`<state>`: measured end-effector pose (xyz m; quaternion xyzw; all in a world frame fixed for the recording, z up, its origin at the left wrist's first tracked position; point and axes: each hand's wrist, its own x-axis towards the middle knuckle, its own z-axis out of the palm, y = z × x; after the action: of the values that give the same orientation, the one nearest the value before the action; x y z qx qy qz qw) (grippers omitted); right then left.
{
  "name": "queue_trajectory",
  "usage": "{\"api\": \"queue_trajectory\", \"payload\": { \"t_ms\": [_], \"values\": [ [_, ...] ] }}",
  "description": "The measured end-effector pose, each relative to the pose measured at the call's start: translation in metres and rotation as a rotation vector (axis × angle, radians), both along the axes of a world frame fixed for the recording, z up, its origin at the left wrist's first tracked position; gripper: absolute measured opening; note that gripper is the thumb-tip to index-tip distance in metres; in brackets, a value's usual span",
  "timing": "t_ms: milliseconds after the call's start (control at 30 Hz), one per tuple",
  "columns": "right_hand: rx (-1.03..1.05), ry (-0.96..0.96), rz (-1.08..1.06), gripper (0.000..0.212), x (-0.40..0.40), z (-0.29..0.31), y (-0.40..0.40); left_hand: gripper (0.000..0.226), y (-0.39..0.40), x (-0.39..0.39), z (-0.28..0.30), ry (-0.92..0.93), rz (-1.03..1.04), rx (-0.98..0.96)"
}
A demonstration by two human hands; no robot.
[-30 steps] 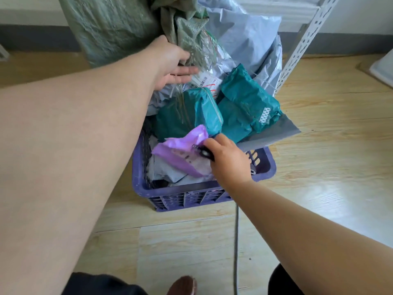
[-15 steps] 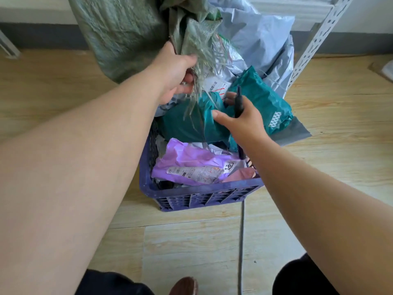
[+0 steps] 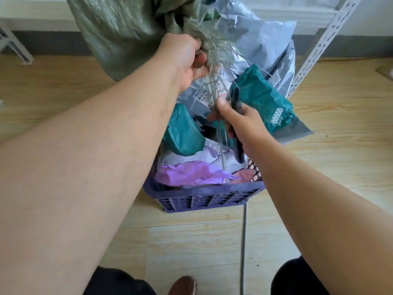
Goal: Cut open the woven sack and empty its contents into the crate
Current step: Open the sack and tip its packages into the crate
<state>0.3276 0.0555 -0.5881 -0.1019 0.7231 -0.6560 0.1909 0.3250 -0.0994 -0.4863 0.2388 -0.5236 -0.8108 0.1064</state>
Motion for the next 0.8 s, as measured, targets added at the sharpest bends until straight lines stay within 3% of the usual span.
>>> {"api": "queue_trajectory", "payload": {
  "t_ms": [100,167,200,300,400,500,567,667,700,767,800],
  "values": [
    [0.118,0.002,-0.136,0.023,0.002,-0.003,0.016,0.011,-0.001,-0.004,0.001,-0.005,0.053,-0.146],
    [-0.068,-0.033,-0.292,0.028,-0.002,0.005,0.019,0.025,-0.002,-0.003,-0.010,-0.044,0.026,-0.341],
    [-0.138,-0.020,-0.311,0.028,-0.006,0.014,0.020,0.032,-0.003,0.000,-0.019,-0.107,-0.008,-0.544],
    [-0.198,0.022,-0.188,0.028,-0.015,0.041,0.019,0.055,-0.005,0.018,-0.051,-0.388,-0.202,-1.162],
    [-0.181,-0.042,0.043,0.033,-0.014,0.053,0.017,0.045,0.003,0.033,-0.070,-0.450,-0.205,-1.403],
    [-0.152,-0.121,0.140,0.033,-0.007,0.054,0.017,0.030,0.015,0.033,-0.070,-0.337,-0.249,-1.332],
    [-0.198,-0.118,0.125,0.034,-0.009,0.056,0.019,0.035,0.024,0.030,-0.067,-0.240,-0.445,-1.257],
    [-0.142,0.001,0.141,0.033,-0.014,0.066,0.026,0.052,0.048,0.028,-0.069,-0.198,-0.694,-1.353],
    [-0.122,0.031,0.153,0.033,-0.016,0.069,0.028,0.046,0.058,0.027,-0.073,-0.190,-0.681,-1.300],
    [-0.126,0.048,0.163,0.034,-0.020,0.073,0.035,0.012,0.076,0.028,-0.080,-0.140,-0.576,-1.114],
    [-0.122,0.063,0.161,0.033,-0.022,0.074,0.038,0.014,0.083,0.030,-0.083,-0.105,-0.518,-1.072]
  ]
}}
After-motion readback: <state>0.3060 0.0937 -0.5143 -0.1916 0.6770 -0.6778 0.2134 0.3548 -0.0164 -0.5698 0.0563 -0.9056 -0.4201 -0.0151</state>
